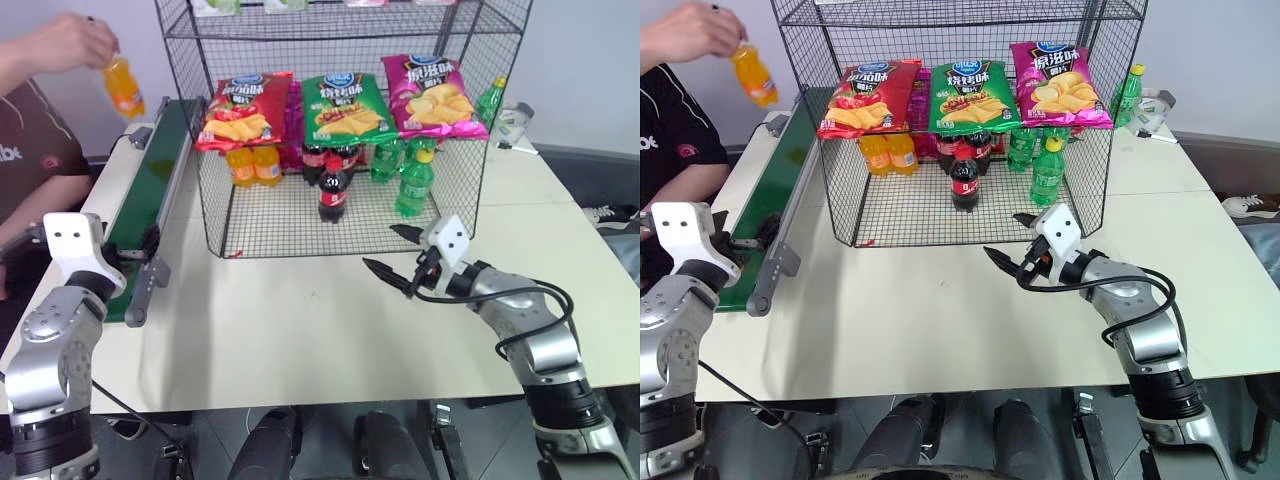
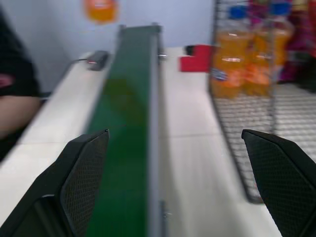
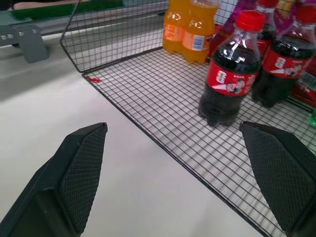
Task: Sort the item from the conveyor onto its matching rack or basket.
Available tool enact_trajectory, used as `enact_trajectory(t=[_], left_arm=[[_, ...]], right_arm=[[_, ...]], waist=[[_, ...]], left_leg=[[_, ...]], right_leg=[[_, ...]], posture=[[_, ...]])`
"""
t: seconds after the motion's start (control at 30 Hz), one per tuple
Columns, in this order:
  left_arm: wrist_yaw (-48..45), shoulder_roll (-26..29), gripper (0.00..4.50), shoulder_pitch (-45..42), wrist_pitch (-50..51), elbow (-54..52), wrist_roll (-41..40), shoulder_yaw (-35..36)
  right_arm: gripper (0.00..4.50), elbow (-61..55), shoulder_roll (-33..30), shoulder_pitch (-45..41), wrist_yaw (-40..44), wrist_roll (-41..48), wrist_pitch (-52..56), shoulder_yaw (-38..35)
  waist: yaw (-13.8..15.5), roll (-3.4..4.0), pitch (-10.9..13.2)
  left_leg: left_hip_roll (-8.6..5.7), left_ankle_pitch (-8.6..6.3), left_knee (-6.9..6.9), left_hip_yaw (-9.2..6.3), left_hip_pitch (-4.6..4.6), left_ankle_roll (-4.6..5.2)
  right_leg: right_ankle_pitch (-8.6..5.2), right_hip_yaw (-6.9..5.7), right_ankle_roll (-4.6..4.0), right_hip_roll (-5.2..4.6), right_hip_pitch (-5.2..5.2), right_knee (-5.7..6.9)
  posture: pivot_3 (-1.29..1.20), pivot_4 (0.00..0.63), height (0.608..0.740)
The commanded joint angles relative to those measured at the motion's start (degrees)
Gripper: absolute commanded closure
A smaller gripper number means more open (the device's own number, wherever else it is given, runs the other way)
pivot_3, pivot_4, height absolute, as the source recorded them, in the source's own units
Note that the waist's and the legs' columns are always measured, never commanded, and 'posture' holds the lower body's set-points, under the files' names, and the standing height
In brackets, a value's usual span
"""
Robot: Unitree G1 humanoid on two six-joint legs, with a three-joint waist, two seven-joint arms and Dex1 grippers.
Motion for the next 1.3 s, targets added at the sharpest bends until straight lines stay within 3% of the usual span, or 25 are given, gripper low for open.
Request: enact_trajectory(t=[0.03,0.4,1.13,1.3], left_arm=[[3.15,0.47,0.01,-1.49,-0.68,0.42,1.4,3.19],[6.39,-3.86,0.01,-0.43,-3.64,0.62,0.26,5.59],[4.45,-3.66,0.01,-0.02,-7.28,4.26,4.42,2.88],[1.61,-4.24,0.01,0.84,-7.02,3.55,0.52,4.78]], right_arm=[[0.0,-0.8,0.83,-1.11,0.09,-0.15,-1.34,0.09],[0.0,-1.18,3.44,-1.35,-0.33,-0.92,-1.53,1.61],[0.0,0.42,5.09,-1.99,-1.29,-2.04,-3.42,1.58],[0.0,0.92,5.24,-2.47,-1.25,-2.24,-3.5,1.75]], waist=[[0.0,0.0,0.0],[-0.02,0.0,0.0],[-0.05,0.0,0.0],[-0.1,0.0,0.0]], left_leg=[[0.0,0.0,0.0,0.0,0.0,0.0],[0.0,0.0,0.0,0.0,0.0,-0.01],[-0.01,0.0,0.01,0.0,0.01,-0.01],[-0.01,0.0,0.01,0.0,0.01,-0.01]], right_leg=[[0.0,0.0,0.0,0.0,0.0,0.0],[0.01,0.0,0.01,0.0,-0.01,0.0],[0.01,-0.01,0.01,0.01,-0.03,0.02],[0.01,0.0,0.02,0.01,-0.03,0.02]], posture=[[0.0,0.15,0.74],[0.0,0.15,0.74],[0.0,0.15,0.74],[0.0,0.15,0.74]])
